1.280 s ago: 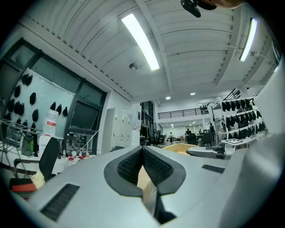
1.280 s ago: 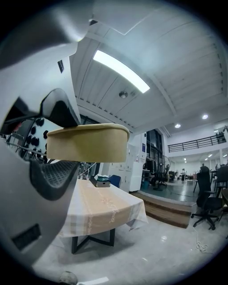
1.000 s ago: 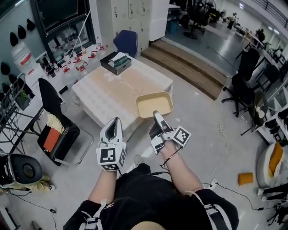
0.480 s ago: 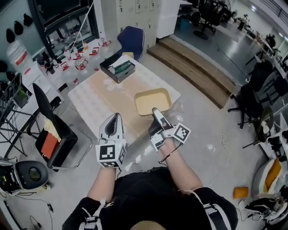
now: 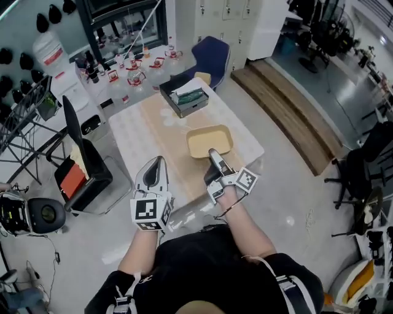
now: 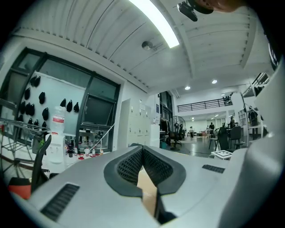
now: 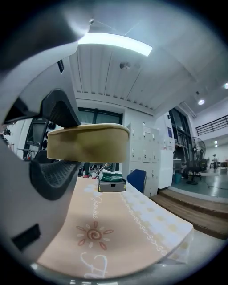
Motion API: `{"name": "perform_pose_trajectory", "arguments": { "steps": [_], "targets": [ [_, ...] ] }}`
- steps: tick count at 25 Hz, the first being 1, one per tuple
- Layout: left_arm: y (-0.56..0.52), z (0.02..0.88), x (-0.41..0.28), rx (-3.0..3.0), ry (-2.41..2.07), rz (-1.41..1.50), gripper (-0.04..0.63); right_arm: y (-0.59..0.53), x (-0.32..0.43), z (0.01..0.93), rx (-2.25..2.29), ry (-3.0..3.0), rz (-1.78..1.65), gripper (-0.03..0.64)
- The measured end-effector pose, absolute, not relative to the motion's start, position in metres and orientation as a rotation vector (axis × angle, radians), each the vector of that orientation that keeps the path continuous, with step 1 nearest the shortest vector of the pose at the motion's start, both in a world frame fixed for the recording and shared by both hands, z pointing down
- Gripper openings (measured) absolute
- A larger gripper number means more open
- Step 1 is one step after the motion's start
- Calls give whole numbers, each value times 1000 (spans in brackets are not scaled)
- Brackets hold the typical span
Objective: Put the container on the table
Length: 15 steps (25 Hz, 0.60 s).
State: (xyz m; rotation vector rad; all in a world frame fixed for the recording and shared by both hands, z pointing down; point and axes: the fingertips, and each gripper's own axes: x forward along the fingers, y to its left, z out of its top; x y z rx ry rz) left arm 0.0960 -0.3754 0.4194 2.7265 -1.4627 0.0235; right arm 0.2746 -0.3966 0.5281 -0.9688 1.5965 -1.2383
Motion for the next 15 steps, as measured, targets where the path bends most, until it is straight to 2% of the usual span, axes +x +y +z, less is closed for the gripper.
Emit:
{"name": "perform_pose_trajectory", "arguments": {
  "steps": [15],
  "targets": [
    [-424,444,95,2512,-1764,84,12,-513,264,674,-946,1620,-1651,247]
  ]
}}
